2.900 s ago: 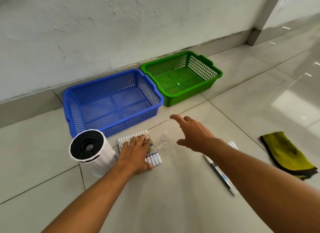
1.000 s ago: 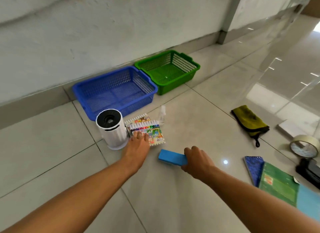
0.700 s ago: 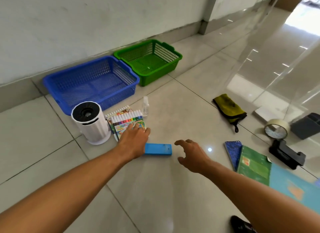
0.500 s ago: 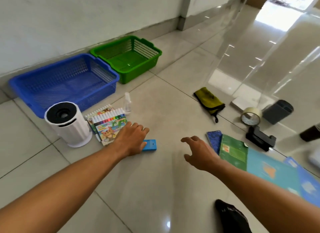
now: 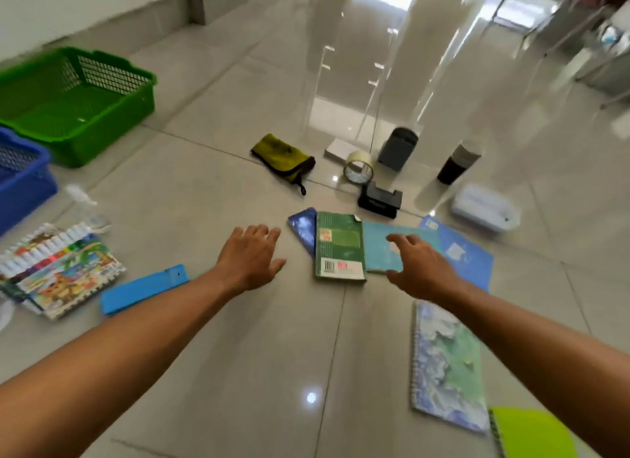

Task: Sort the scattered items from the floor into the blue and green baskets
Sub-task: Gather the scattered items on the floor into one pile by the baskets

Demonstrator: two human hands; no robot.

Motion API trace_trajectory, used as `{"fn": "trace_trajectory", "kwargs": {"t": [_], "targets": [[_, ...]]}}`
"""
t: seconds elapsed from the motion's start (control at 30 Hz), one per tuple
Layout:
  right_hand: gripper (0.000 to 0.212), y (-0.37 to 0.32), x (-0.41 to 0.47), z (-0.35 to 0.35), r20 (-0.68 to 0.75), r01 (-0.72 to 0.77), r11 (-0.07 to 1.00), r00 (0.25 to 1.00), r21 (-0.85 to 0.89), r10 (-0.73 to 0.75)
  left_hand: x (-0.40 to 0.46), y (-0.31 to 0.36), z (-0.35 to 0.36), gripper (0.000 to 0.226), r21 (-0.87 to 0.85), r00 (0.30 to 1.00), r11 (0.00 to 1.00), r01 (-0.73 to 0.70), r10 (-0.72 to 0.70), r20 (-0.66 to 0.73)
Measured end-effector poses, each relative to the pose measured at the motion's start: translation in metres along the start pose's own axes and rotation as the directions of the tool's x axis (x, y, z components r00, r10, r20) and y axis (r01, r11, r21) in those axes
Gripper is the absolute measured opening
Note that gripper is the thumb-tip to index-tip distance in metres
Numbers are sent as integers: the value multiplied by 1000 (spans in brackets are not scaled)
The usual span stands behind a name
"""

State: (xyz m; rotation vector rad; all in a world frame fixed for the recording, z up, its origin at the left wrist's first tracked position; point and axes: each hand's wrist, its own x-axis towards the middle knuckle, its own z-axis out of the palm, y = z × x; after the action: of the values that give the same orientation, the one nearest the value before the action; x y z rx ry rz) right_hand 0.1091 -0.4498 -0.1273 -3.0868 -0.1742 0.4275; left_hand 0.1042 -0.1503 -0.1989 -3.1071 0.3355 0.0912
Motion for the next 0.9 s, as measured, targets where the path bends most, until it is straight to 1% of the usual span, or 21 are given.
{"fn": "trace_trajectory", "kwargs": {"t": [0.1, 0.17, 0.23, 0.27, 0.33, 0.37, 0.47, 0.5, 0.53, 0.6, 0.67, 0.73, 0.8, 0.9], "targets": [[78, 44, -19, 14, 81, -43, 998, 996, -49, 47, 20, 42, -3, 72, -84, 999, 996, -39, 40, 12], [81, 72, -31, 21, 107, -98, 993, 989, -59, 104, 30, 64, -5, 75, -162, 999, 987, -11, 18, 44], [83, 99, -41, 29, 117, -232, 972, 967, 49, 225, 41, 83, -7, 82, -255, 993, 963, 87, -64, 96], [85, 111, -46, 34, 132, -335, 932, 939, 141, 317, 47, 93, -8, 89, -294, 985, 944, 147, -113, 130], [88, 129, -55, 49, 189, -518, 807, 855, 282, 483, 59, 112, -11, 104, -360, 953, 888, 287, -225, 204], [90, 136, -59, 57, 221, -578, 755, 816, 310, 534, 65, 122, -13, 111, -397, 926, 842, 365, -283, 251], [106, 144, -73, 80, 322, -677, 648, 736, 349, 595, 81, 149, -16, 130, -469, 813, 669, 576, -412, 411], [115, 143, -79, 86, 358, -691, 620, 723, 373, 591, 84, 158, -14, 134, -453, 789, 652, 609, -434, 436], [124, 140, -85, 90, 383, -692, 602, 722, 399, 576, 86, 165, -12, 138, -421, 780, 665, 616, -444, 440], [140, 128, -93, 97, 400, -683, 579, 731, 445, 553, 85, 174, -7, 141, -353, 789, 723, 595, -441, 427], [149, 113, -96, 105, 400, -682, 577, 731, 449, 553, 81, 176, -3, 144, -302, 784, 745, 595, -454, 423], [151, 101, -93, 113, 387, -699, 579, 715, 420, 582, 76, 173, 2, 147, -249, 770, 755, 606, -478, 423], [150, 94, -91, 119, 384, -724, 580, 689, 373, 614, 71, 167, 7, 149, -233, 761, 757, 610, -479, 437], [151, 90, -88, 124, 406, -755, 568, 656, 329, 637, 67, 159, 11, 148, -251, 779, 767, 591, -462, 425]]}}
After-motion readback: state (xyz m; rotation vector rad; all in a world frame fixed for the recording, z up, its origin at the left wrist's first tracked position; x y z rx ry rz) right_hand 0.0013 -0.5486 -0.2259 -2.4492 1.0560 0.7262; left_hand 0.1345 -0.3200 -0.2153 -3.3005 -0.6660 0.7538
